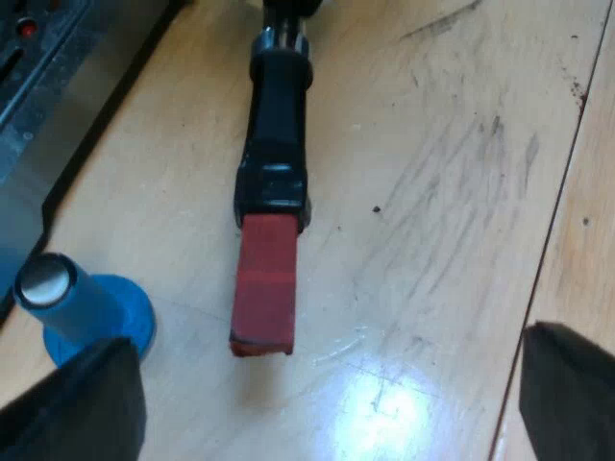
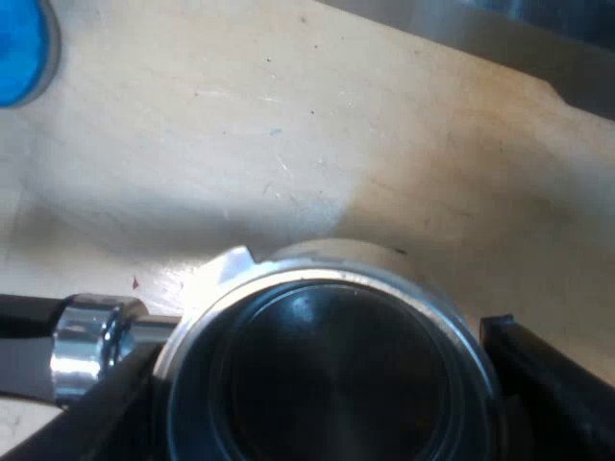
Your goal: Put the handle in the coffee machine
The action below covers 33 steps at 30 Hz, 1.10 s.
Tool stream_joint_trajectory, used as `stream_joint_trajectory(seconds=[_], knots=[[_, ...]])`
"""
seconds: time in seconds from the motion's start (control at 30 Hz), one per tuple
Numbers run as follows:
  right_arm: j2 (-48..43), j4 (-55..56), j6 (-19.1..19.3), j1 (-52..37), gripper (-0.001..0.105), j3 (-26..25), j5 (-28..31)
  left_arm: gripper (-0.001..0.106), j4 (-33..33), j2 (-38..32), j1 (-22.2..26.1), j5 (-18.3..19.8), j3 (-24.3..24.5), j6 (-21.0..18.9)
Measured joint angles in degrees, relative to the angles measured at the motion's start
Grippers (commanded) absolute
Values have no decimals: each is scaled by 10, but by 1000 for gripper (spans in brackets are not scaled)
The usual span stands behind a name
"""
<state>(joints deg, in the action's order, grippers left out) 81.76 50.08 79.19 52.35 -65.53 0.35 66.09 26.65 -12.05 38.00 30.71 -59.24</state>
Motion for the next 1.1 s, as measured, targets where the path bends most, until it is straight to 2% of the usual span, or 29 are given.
stream_joint_trajectory(seconds=[0.07,0.1,0.2,0.3,0.5,0.67,0.87,1.0,1.1], knots=[[-5,2,0,0,0,0,0,80,0,0,0,0,0,7],[-10,5,0,0,0,0,0,80,0,0,0,0,0,45],[-27,20,0,0,0,1,0,80,0,0,0,4,0,83],[-41,26,0,0,0,1,0,80,-9,0,0,11,-2,102],[-54,29,0,0,0,1,0,80,-76,0,0,28,-25,103],[-63,29,0,0,0,1,0,80,-91,0,-3,31,-41,103],[-63,29,-6,0,0,1,0,79,-98,1,-40,31,-46,95],[-63,29,-7,0,0,1,0,74,-116,30,-82,26,-46,52],[-63,29,-7,0,0,1,0,74,-140,65,-100,26,-46,46]])
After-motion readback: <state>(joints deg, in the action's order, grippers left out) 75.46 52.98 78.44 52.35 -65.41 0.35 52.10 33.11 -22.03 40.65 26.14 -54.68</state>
